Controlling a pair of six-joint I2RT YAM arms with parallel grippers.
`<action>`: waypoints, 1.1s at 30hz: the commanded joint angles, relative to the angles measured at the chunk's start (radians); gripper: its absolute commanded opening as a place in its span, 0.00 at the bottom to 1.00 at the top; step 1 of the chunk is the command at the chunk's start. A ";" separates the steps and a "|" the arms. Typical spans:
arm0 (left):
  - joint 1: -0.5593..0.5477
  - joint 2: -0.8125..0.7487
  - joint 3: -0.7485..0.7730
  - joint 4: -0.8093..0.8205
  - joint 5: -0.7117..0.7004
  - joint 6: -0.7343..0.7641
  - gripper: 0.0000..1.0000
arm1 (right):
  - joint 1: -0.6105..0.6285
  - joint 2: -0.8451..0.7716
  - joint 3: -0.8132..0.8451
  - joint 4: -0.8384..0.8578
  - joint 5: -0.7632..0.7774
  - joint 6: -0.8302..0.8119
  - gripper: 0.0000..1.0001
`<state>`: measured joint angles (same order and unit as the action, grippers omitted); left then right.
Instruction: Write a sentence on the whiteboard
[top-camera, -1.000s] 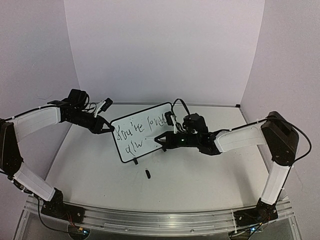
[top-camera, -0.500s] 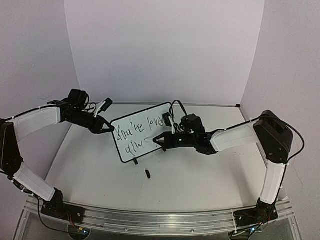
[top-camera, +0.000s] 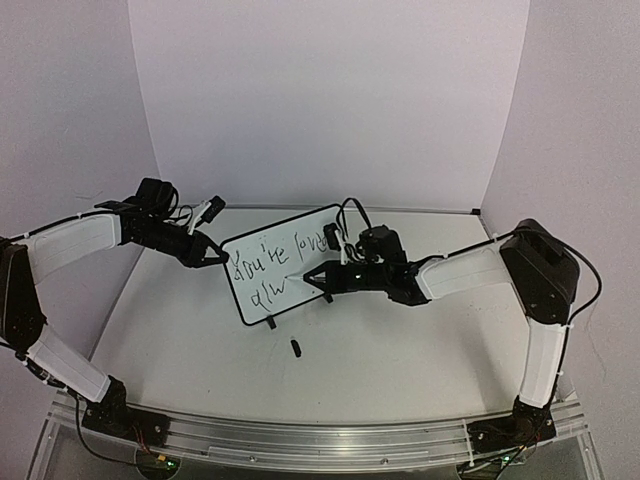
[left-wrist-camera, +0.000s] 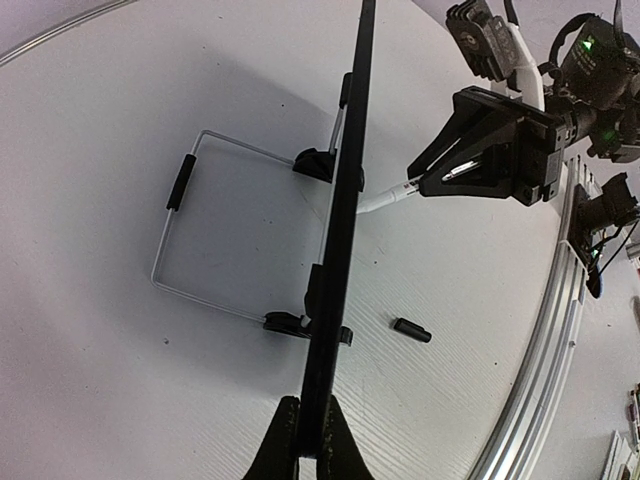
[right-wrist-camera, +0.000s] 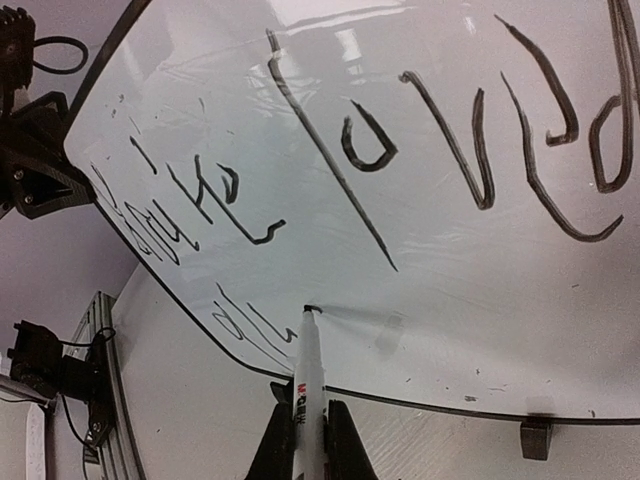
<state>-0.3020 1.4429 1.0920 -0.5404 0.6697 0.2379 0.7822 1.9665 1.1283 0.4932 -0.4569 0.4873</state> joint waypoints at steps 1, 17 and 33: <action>-0.005 0.027 0.020 -0.024 -0.076 0.027 0.00 | -0.006 0.033 0.047 0.000 0.003 -0.013 0.00; -0.005 0.034 0.020 -0.024 -0.072 0.026 0.00 | -0.002 0.041 -0.004 -0.027 -0.010 -0.012 0.00; -0.005 0.031 0.020 -0.024 -0.072 0.027 0.00 | -0.004 -0.033 0.015 -0.043 0.041 -0.026 0.00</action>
<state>-0.3023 1.4460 1.0939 -0.5404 0.6708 0.2386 0.7822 1.9876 1.1255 0.4429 -0.4778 0.4747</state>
